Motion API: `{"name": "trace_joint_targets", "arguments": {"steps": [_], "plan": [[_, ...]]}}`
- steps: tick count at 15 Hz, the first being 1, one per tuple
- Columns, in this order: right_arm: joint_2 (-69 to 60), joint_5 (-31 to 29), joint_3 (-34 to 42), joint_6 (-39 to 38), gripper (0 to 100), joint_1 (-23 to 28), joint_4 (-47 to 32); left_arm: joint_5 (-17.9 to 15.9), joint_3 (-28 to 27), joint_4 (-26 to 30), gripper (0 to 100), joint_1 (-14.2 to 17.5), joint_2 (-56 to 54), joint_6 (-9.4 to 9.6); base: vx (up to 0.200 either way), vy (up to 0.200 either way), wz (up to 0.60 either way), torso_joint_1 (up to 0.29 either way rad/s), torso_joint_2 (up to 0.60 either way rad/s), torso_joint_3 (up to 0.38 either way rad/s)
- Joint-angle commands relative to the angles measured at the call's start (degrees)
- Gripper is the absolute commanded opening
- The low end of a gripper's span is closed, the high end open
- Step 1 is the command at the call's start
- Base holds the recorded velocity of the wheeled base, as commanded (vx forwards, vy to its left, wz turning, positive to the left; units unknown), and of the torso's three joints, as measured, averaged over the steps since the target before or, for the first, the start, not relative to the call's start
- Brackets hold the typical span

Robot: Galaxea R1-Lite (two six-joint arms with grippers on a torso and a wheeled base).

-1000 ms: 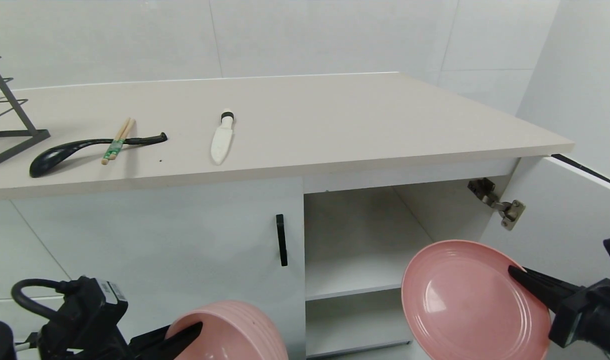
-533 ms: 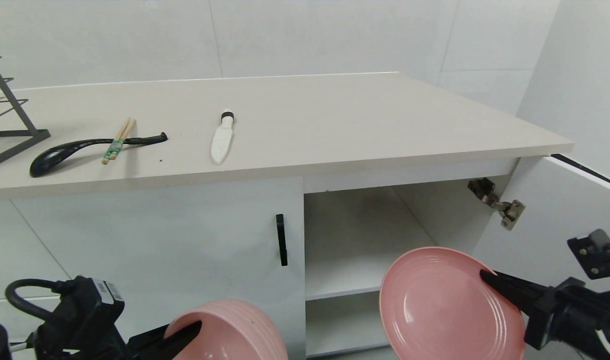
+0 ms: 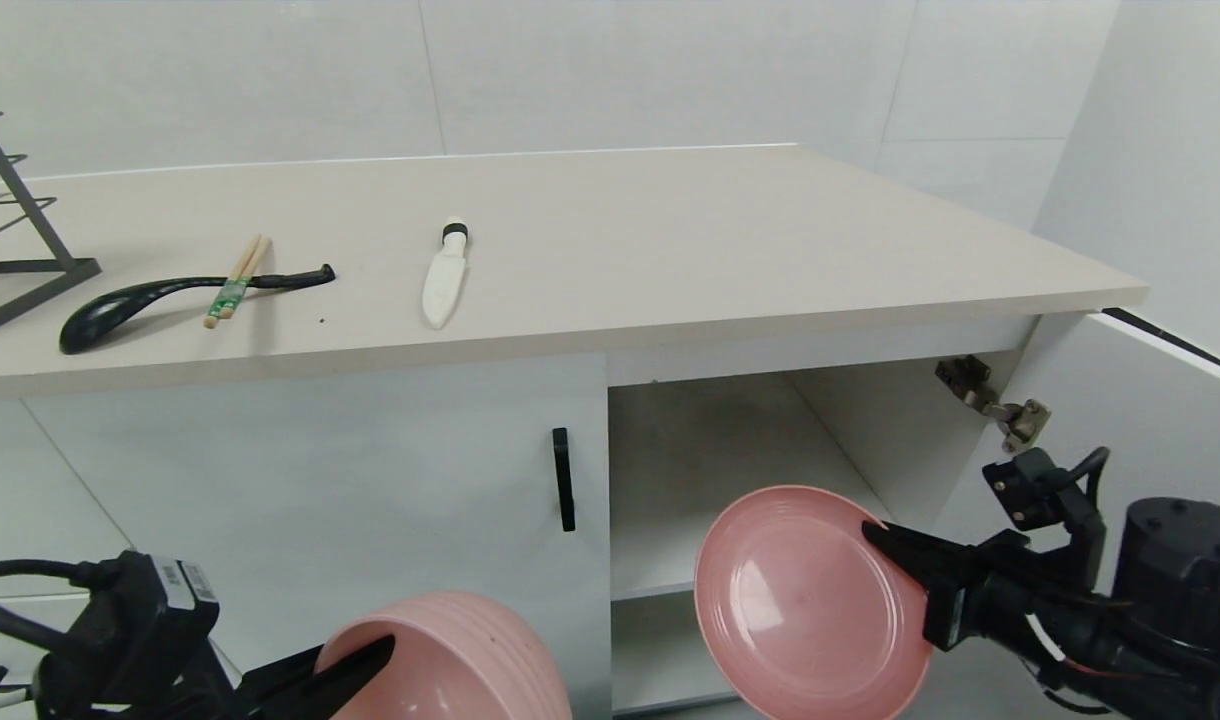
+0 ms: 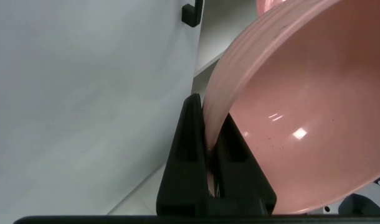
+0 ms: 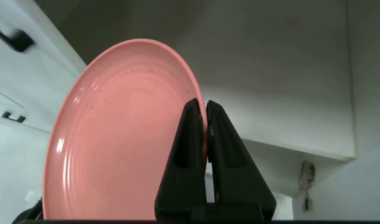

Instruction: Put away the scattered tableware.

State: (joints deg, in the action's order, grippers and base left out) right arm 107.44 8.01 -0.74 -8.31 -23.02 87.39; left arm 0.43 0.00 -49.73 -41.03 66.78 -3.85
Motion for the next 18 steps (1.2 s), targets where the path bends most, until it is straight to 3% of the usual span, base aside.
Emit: {"name": "trace_joint_targets", "arguments": {"steps": [1,7,9,12,18], "plan": [[10.4,0.0,-2.1,-0.4,0,-0.2,2.6,0.0,0.0,0.0,0,0.0,-0.2,-0.01,0.0,0.0,0.0,0.0,0.0,0.0],[17.1,0.0,-10.2,-6.2,0,2.1,2.6,0.0,0.0,0.1,0,0.0,-0.5,0.07,0.033,0.0,0.0,0.0,0.0,0.0],[19.3,0.0,-11.4,-6.2,0,1.9,2.6,0.0,0.0,0.2,0,0.0,-1.2,1.92,0.2,0.0,0.0,-0.002,0.01,-0.002],[20.7,-0.1,-11.7,-6.2,0,1.6,2.6,-0.2,0.0,3.1,0,-0.2,-6.1,4.12,0.0,0.0,0.0,0.0,0.0,0.0],[26.9,-0.3,-16.8,-6.2,0,1.7,2.6,-0.1,0.0,3.1,0,-1.2,-6.4,4.38,0.0,0.0,0.0,0.0,0.0,0.0]]}}
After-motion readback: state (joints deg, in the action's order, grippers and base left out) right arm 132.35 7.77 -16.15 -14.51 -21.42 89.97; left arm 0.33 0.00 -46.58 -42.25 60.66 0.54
